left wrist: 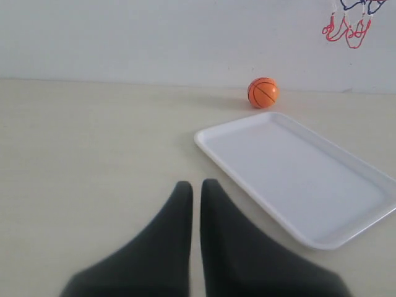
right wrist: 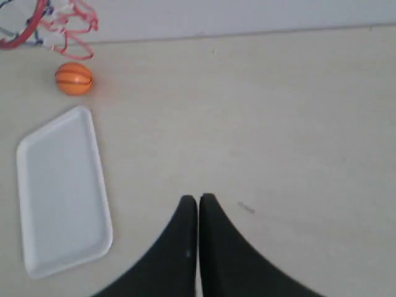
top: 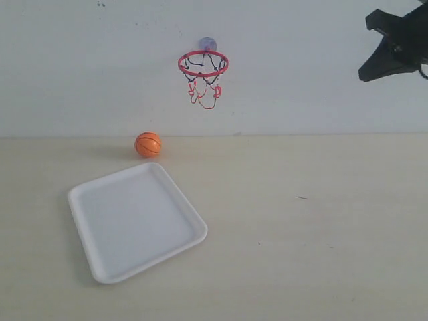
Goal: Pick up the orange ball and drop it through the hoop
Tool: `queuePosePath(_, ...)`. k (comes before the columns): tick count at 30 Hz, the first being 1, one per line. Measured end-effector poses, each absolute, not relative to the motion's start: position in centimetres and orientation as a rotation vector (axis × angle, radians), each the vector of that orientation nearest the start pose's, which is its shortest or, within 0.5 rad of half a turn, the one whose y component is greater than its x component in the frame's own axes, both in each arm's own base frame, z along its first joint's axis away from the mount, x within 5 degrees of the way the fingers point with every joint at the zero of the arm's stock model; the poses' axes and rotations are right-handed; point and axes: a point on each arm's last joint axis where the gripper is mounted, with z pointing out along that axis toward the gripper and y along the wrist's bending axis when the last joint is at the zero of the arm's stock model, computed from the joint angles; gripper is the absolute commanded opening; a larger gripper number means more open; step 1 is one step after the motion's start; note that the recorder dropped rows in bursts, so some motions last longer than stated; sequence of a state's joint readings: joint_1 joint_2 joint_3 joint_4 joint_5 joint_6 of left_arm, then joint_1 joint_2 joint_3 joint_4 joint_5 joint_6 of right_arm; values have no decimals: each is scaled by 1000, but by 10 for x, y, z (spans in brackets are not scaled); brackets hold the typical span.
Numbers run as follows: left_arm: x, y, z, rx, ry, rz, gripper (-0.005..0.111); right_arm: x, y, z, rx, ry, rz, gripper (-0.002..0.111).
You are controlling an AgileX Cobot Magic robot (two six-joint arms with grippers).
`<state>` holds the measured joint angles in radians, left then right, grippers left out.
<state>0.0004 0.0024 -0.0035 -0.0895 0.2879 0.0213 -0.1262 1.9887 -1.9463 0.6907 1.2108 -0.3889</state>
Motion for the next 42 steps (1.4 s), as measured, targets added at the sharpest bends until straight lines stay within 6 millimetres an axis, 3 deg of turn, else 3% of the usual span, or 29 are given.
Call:
queuePosePath(3, 55, -2, 188, -39, 1769, -69, 4, 356, 10, 350, -156, 2526, 781, 0)
queuePosePath(4, 55, -2, 188, -39, 1769, -69, 4, 339, 13, 353, -129, 2524, 789, 0)
queuePosePath(8, 55, -2, 188, -39, 1769, -69, 4, 285, 20, 367, -102, 2494, 790, 0)
queuePosePath(11, 55, -2, 188, -39, 1769, -69, 4, 258, 24, 383, -121, 2450, 779, 0)
queuePosePath(19, 55, -2, 188, -39, 1769, -69, 4, 214, 30, 417, -174, 2319, 737, 0)
queuePosePath(29, 55, -2, 188, -39, 1769, -69, 4, 198, 32, 429, -186, 2251, 711, 0)
queuePosePath(35, 55, -2, 188, -39, 1769, -69, 4, 166, 56, 443, -292, 1949, 635, 0)
queuePosePath(39, 55, -2, 188, -39, 1769, -69, 4, 144, 63, 421, -330, 1792, 587, 0)
queuePosePath(41, 55, -2, 188, -39, 1769, -69, 4, 132, 54, 389, -270, 1766, 526, 0)
queuePosePath(42, 55, -2, 188, -39, 1769, -69, 4, 126, 46, 360, -198, 1773, 476, 0)
